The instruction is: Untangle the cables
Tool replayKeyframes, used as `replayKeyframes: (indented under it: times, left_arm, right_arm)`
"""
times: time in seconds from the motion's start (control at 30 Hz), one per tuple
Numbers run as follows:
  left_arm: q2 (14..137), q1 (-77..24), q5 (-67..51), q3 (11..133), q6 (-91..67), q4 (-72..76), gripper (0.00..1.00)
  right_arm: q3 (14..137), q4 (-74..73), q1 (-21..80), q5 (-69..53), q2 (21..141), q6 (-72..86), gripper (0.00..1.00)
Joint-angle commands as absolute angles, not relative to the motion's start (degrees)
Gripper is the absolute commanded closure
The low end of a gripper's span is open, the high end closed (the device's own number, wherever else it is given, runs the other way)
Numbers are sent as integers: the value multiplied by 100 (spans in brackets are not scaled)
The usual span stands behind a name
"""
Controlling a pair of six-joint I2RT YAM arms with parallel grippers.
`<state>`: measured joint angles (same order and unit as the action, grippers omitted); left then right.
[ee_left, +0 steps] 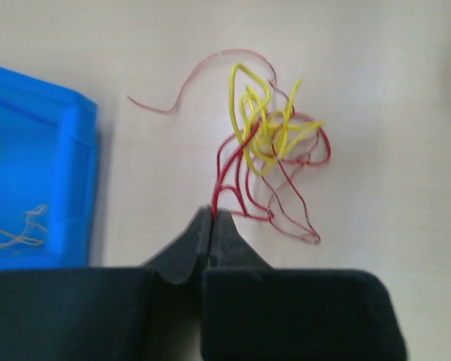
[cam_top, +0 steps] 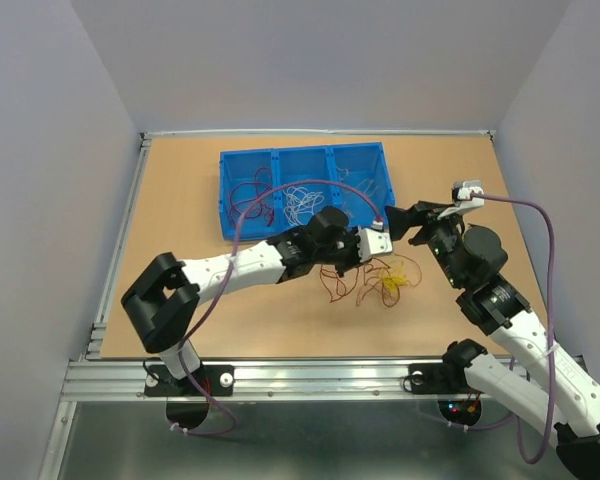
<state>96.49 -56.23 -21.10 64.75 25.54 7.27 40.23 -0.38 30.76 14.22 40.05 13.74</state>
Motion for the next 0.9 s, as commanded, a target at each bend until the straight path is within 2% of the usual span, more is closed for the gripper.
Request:
replayKeyframes:
  times: [0.0, 0.13, 0.47, 0.87]
  left_arm:
    - [8957, -5380, -2276, 6241, 2593, 1037, 100]
    - [8413, -5089, -2592, 5916, 2330, 1405, 100]
    - [7234, -4790, -2760, 5265, 2039, 2065, 100]
    - [6741, -4667, -2707, 4957, 1758, 2478, 100]
  right_arm:
    - [3788, 843, 3067, 1, 3902, 932, 13]
    - [3578, 1396, 3076, -1017, 3858, 853, 14]
    - [3489, 1872, 3067, -2241, 4148, 826, 18]
    - [3779, 2145, 3067, -3110, 5404, 308, 38]
